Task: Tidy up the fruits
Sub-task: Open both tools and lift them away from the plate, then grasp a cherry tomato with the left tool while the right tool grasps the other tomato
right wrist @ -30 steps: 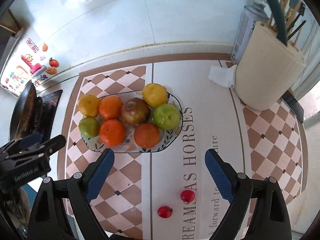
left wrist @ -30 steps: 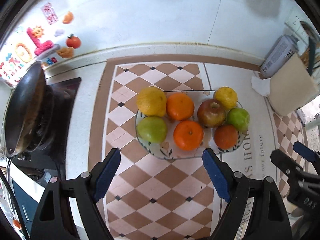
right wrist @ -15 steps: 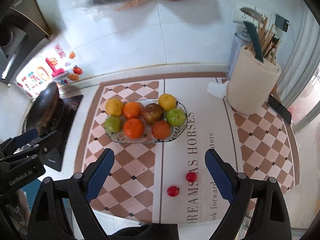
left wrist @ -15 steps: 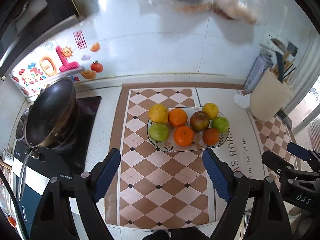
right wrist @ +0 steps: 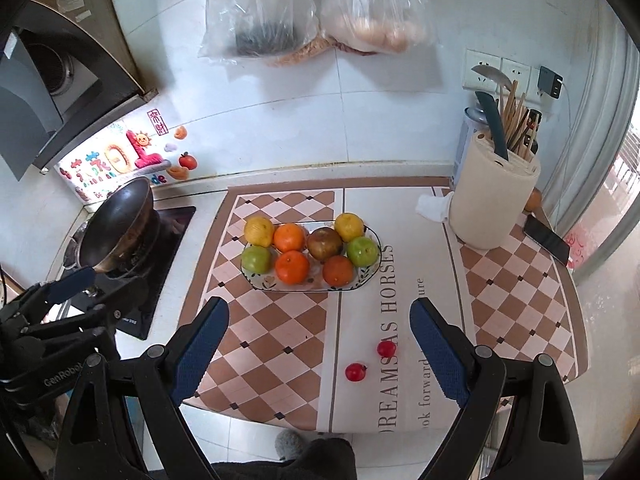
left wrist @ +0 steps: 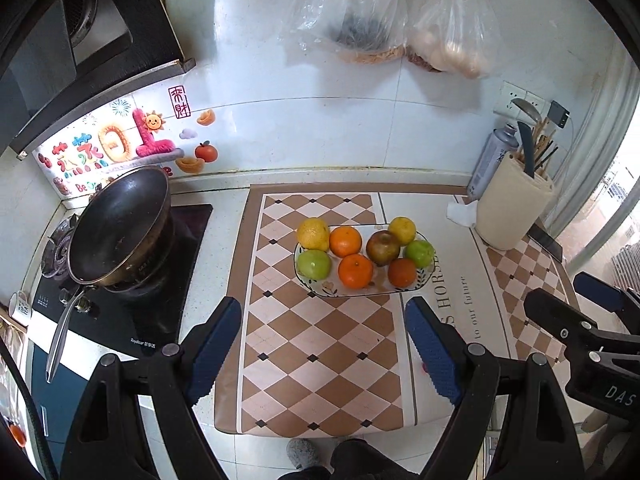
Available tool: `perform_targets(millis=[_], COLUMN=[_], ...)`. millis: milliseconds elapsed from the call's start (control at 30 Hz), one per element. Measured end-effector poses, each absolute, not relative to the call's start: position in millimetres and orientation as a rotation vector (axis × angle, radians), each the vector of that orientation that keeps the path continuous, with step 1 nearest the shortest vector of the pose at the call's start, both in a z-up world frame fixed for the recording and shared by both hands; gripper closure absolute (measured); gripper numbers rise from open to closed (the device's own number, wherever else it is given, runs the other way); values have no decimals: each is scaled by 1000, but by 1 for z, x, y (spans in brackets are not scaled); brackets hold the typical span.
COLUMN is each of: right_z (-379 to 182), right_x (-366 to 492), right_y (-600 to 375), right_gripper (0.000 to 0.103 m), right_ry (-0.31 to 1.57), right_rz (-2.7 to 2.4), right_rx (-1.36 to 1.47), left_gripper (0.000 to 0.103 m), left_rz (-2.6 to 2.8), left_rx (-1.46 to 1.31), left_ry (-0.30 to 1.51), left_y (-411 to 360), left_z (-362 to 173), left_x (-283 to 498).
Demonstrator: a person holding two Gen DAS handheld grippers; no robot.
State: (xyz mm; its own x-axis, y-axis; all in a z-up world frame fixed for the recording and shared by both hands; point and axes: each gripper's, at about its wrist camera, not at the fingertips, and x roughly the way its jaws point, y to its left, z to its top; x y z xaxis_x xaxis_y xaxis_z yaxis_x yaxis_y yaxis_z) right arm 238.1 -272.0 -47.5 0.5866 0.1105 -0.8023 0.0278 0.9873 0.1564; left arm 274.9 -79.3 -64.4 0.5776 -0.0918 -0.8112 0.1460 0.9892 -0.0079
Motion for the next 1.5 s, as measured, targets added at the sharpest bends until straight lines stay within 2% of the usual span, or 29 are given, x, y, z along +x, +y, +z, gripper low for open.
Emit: perform_targets(millis=[433,467,500,533,700,733,800,833,900,1000,1133,1233,1300,1500], right_z=[-53,-59,-66,-72,-137,-157,-187,-207,-244,-291,-334,-355,-362,-355], right_x=[244,248,251,254,279,286,296,301,309,318,325,329,329,313], right_y=[-284,-291,-298,-304,-348,-357,-368,-373,-379,-380,-374,-367,-363,-383], right_gripper=[9,9,9,9,10,12,24,25,35,44,49,58,70,70], right_ry=[953,964,977,985,1091,1127,1173,1207,1275,1360,1432,1469,1478,1429], right_rz=[81,88,90,91,31,17,4,1,-1,13,28,39,38,11], right_rx=[260,291,318,340,418,424,425,431,447,457,448,436,407,418], left_gripper=[19,17,4,0,0,0,0,0,0,0,0,0,0,0], left_rz=[-131,-130,-125,-120,-20,11,38,44,48,36,7,-28,-59,-188], left_rx=[37,36,32,28,85,112,150,166,194,236,274,267,262,203], left_ry=[953,965,985,993,1043,1055,1090,1116,1161,1229,1313,1373,1414,1522], left_y=[-76,-76,-76,-75,-83,-87,-93,-98,-108,-127,-150,-162,-170,-195], left_z=[-66,-69,-75,-80,-117,-129,-150,-163,-186,-218,-254,-272,-283,-309], left_x=[273,277,283,286,309,315,324,329,338,346,353,356,355,345])
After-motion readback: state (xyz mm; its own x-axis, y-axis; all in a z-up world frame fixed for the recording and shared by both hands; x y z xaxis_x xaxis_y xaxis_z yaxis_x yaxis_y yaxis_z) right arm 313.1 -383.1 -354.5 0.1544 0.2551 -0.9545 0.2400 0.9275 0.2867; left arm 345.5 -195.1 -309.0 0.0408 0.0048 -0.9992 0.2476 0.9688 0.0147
